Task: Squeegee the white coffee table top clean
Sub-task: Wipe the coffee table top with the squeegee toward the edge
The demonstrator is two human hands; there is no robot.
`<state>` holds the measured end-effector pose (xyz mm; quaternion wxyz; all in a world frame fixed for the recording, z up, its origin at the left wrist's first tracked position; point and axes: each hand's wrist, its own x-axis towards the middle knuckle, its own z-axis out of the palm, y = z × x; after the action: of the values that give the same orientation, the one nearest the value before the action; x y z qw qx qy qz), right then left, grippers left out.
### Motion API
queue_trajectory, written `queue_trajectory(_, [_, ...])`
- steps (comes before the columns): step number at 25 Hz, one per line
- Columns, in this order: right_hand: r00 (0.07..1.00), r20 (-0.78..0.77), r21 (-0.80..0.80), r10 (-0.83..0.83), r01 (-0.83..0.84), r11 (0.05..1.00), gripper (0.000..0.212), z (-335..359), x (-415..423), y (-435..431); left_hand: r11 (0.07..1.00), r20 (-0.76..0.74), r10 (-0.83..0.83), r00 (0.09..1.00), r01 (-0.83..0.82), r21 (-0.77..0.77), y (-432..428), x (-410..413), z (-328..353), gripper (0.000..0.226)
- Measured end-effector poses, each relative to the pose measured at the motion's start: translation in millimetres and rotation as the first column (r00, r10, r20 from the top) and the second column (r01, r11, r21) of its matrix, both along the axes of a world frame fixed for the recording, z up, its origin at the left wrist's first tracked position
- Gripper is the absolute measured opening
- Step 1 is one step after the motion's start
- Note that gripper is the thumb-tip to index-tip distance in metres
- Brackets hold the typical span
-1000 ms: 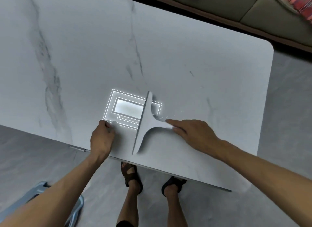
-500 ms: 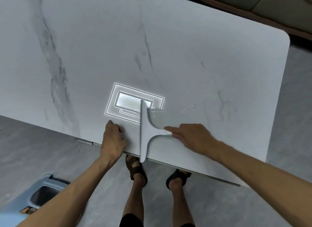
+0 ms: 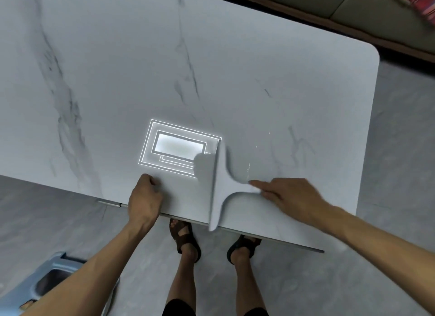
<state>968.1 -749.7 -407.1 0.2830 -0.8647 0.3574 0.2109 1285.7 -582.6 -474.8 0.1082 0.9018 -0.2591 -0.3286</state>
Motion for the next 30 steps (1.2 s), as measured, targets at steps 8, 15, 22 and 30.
queue_trajectory(8, [0.934, 0.124, 0.003, 0.336, -0.338, 0.941, 0.041, -56.3, 106.4, 73.0, 0.992, -0.012, -0.105, 0.994, 0.104, -0.066, 22.1, -1.1, -0.6, 0.013])
queue_trajectory(15, [0.984, -0.057, -0.043, 0.171, -0.173, 0.984, 0.041, -25.1, -64.8, -17.1, 0.919, -0.025, -0.391, 0.920, 0.388, -0.072, -4.9, -60.3, -11.3, 0.023])
queue_trajectory(22, [0.963, -0.216, -0.212, 0.161, -0.207, 0.955, 0.041, 8.7, -148.2, -66.5, 0.841, -0.081, -0.503, 0.861, 0.508, 0.187, -21.3, -73.8, -20.2, 0.027])
queue_trajectory(30, [0.924, -0.001, 0.005, 0.382, -0.382, 0.924, 0.039, -22.0, -23.5, 2.5, 0.992, -0.030, -0.118, 0.993, 0.116, -0.050, -5.4, -67.3, -7.5, 0.022])
